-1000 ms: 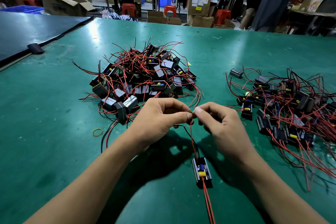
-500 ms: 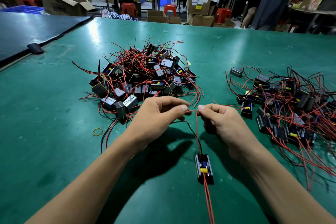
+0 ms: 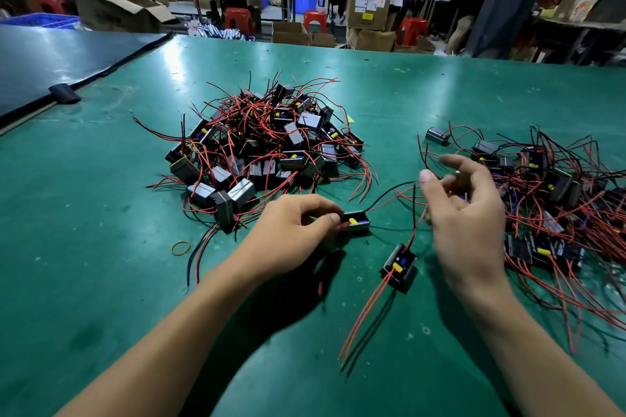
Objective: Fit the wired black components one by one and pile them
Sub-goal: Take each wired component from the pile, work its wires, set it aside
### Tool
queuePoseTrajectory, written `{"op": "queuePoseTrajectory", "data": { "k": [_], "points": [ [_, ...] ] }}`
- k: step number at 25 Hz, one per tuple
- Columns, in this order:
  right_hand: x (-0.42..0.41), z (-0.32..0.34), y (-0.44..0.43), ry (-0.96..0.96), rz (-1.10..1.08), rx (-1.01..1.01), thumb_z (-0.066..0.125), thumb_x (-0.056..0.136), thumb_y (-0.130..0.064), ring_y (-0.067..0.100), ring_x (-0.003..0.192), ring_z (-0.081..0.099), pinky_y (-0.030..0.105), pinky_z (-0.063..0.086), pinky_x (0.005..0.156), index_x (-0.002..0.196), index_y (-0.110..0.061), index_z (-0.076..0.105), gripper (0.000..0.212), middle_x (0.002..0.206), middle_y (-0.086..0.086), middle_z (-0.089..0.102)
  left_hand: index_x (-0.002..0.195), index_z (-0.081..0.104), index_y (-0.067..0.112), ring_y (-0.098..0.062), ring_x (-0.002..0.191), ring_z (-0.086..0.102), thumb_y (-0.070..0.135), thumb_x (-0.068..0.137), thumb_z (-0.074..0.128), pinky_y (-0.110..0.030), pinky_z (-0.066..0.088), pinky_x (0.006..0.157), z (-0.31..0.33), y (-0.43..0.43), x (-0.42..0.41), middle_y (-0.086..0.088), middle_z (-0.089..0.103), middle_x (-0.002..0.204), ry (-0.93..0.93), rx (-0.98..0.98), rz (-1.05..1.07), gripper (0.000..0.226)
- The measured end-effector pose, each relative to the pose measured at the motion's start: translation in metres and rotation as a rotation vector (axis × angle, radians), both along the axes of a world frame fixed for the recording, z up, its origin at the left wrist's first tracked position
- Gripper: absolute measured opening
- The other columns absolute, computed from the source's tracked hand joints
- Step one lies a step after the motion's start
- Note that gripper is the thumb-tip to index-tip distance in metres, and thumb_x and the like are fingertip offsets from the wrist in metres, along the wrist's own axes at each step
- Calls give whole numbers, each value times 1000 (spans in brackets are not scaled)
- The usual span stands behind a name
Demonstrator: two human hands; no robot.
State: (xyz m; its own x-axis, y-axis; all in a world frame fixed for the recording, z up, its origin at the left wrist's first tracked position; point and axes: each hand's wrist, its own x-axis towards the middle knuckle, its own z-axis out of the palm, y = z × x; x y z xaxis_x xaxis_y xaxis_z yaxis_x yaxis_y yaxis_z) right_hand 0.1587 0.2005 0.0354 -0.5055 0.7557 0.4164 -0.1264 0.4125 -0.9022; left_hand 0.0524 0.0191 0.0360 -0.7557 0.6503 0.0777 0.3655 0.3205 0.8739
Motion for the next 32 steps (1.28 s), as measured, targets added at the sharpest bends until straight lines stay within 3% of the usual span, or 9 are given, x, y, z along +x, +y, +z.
{"op": "queuePoseTrajectory", "data": {
  "k": [3, 9, 13, 15, 17, 21, 24, 27, 32],
  "points": [
    [4, -1, -32, 111, 74, 363, 60, 95, -33, 9, 59, 58, 22, 47, 57, 93, -35, 60, 3, 78, -11, 63, 104, 74, 16, -14, 81, 67, 12, 94, 61, -31, 53, 84, -2, 4, 7, -2, 75, 90, -13, -2, -115, 16],
    [0, 3, -35, 137, -3, 141, 48, 98, -40, 25, 52, 57, 45, 48, 50, 92, -36, 50, 8, 73, -6, 58, 97, 74, 22, -17, 61, 50, 18, 92, 65, -31, 42, 60, -7, 7, 14, -18, 70, 77, -63, 24, -156, 11],
    [-7, 3, -14, 168, -39, -301, 53, 101, -23, 20, 76, 67, 35, 57, 67, 100, -25, 49, 5, 95, -4, 53, 95, 75, 25, -19, 68, 61, 20, 91, 65, -39, 54, 71, -7, 8, 16, -11, 74, 82, -81, 25, -122, 11],
    [-7, 1, -4, 81, -72, -327, 59, 99, -20, 14, 85, 64, 36, 57, 82, 108, -22, 49, 14, 103, 1, 52, 96, 75, 24, -27, 77, 68, 19, 92, 65, -40, 55, 79, -7, 8, 15, -9, 75, 84, -91, 30, -110, 12],
    [-3, -4, -3, -30, -161, -159, 66, 93, -24, 4, 84, 56, 29, 51, 90, 109, -23, 51, 23, 106, 2, 51, 97, 75, 24, -30, 84, 70, 18, 92, 65, -41, 55, 82, -8, 8, 14, -8, 75, 85, -102, 28, -113, 13],
    [2, -13, -24, -168, 0, 322, 72, 86, -29, 6, 72, 51, 18, 42, 69, 93, -27, 62, 12, 82, -7, 54, 98, 74, 25, -25, 89, 70, 15, 94, 62, -37, 54, 87, -10, 8, 10, -4, 76, 91, -69, -22, -144, 16],
    [-2, -19, -32, -402, 197, 702, 70, 90, -30, 15, 80, 57, 32, 48, 77, 108, -25, 74, 19, 87, -5, 52, 100, 74, 18, -10, 81, 69, 5, 94, 59, -31, 55, 86, -12, 8, 6, -1, 76, 89, -87, 3, -103, 21],
    [-5, -23, -28, -555, 160, 828, 60, 95, -43, 20, 80, 51, 34, 40, 72, 103, -30, 77, 23, 84, -4, 46, 93, 73, 18, -14, 65, 66, 1, 94, 54, -33, 52, 69, -14, 7, 3, -6, 75, 77, -212, 80, 33, 26],
    [-6, -24, -7, -654, 69, 852, 63, 92, -42, 25, 79, 54, 36, 41, 75, 88, -22, 76, 24, 79, -1, 49, 92, 72, 12, -14, 61, 66, -1, 93, 54, -35, 58, 75, -16, 7, -1, -10, 73, 73, -236, 116, 87, 22]
  ]
}}
